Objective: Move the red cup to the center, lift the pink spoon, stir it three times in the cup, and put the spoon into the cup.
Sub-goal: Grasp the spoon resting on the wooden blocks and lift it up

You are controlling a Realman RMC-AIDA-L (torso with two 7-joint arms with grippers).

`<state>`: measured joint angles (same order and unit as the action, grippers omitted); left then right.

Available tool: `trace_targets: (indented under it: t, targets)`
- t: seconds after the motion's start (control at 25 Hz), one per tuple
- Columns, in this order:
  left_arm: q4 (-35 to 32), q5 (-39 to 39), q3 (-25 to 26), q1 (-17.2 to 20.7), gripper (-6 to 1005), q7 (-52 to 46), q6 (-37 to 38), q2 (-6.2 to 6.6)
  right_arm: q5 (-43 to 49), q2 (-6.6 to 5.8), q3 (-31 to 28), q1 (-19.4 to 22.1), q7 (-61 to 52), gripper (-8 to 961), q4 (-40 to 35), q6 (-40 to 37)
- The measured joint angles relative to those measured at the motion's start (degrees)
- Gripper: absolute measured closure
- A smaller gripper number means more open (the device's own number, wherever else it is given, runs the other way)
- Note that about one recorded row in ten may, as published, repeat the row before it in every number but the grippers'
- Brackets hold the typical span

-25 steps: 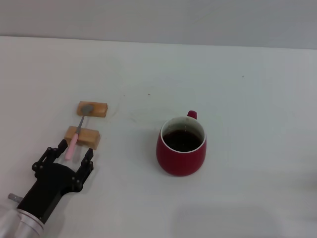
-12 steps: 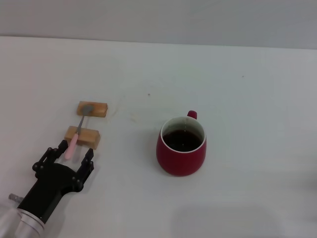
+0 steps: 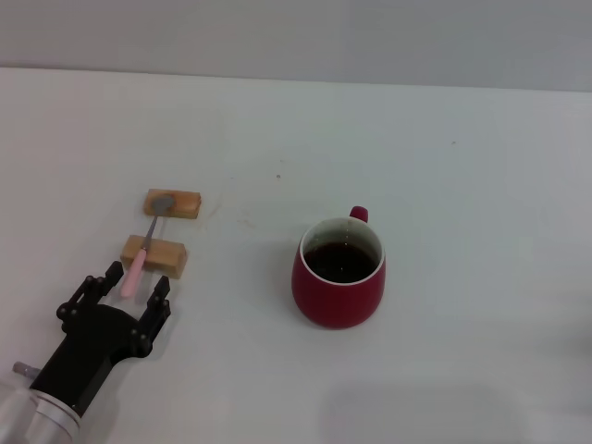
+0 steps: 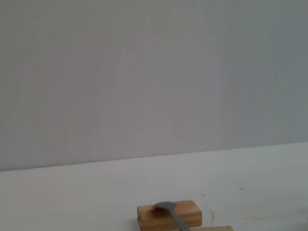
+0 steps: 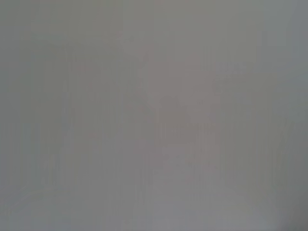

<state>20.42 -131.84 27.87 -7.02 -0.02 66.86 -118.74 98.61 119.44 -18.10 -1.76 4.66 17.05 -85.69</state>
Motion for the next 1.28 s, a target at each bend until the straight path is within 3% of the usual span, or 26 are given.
trace_targets:
  t: [0.56,1.28]
  targets:
    - [0.1,0.0,0.0,0.0,466,0.1,0.2,0.00,0.0,0.00,0.5,0.0,0.0,953,-0.1,0.0]
    - [0.0,0.0,0.6,0.0,482,-0.3,0.2,0.08,-0.1,0.00,0.7,0.0,0.0,954,-0.2,0.0]
